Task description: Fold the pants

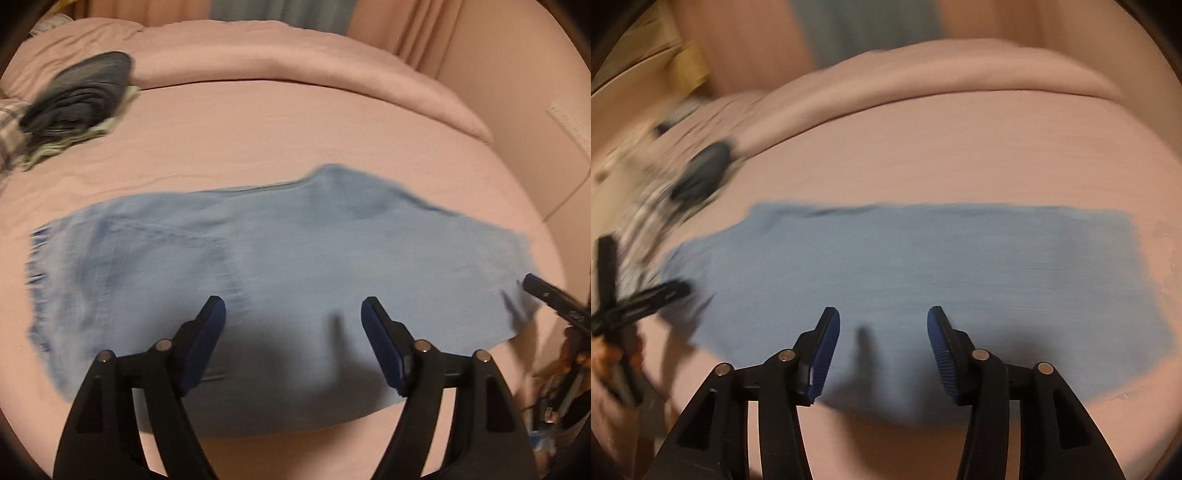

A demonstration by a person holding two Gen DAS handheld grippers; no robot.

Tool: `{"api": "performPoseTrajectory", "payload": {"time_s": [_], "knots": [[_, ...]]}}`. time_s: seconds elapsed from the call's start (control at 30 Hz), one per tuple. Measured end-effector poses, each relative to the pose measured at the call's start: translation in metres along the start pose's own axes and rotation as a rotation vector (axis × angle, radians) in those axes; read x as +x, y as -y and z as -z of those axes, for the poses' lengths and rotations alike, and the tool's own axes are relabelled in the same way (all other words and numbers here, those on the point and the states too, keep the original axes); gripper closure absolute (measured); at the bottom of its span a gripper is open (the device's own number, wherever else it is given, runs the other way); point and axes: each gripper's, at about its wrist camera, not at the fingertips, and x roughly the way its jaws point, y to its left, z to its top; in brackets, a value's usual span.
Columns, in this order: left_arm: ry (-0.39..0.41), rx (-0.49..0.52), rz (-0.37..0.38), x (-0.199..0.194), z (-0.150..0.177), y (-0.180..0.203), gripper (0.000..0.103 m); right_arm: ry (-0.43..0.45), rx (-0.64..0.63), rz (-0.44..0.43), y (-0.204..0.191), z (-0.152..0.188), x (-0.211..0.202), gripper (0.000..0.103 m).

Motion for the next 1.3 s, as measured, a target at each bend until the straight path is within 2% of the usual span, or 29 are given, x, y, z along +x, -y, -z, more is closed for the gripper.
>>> {"api": "performPoseTrajectory", "payload": {"time_s": [0.17,0.27,0.43,0.5,0.6,0.77,0.87,0.93,1.03,1.07,1.23,1.27,1.3], "knots": [[-0.028,0.075,0.069,0.017,-0.014,0.051,0.025,0.061,0.068,0.205,0.038,0.006,-0.024,0.047],[-0.047,0.121,0.110,0.028,-0.021,0.079,0.025,0.075,0.134,0.245,0.061,0.009,-0.033,0.047],[-0.061,0.188,0.146,0.038,-0.027,0.119,0.025,0.084,0.206,0.259,0.094,0.016,-0.048,0.046],[-0.074,0.199,0.165,0.042,-0.028,0.131,0.025,0.084,0.258,0.228,0.104,0.019,-0.048,0.046],[-0.093,0.198,0.207,0.048,-0.027,0.145,0.025,0.084,0.428,0.077,0.144,0.028,-0.057,0.046],[-0.154,0.136,0.298,0.060,-0.022,0.158,0.025,0.106,0.652,-0.119,0.175,0.039,-0.053,0.046],[-0.176,0.133,0.321,0.066,-0.020,0.167,0.025,0.139,0.692,-0.102,0.182,0.042,-0.061,0.046],[-0.185,0.140,0.321,0.070,-0.019,0.170,0.025,0.130,0.723,-0.088,0.187,0.045,-0.062,0.046],[-0.201,0.140,0.320,0.076,-0.017,0.175,0.025,0.081,0.818,-0.184,0.195,0.057,-0.047,0.046],[-0.206,0.137,0.321,0.078,-0.017,0.175,0.025,0.076,0.827,-0.191,0.195,0.058,-0.041,0.046],[-0.223,0.120,0.329,0.089,-0.015,0.179,0.025,0.139,0.798,-0.212,0.192,0.045,-0.020,0.047],[-0.224,0.113,0.333,0.088,-0.015,0.177,0.025,0.160,0.779,-0.208,0.188,0.040,-0.016,0.059],[-0.225,0.101,0.339,0.089,-0.015,0.175,0.025,0.175,0.752,-0.184,0.183,0.034,-0.013,0.083]]}}
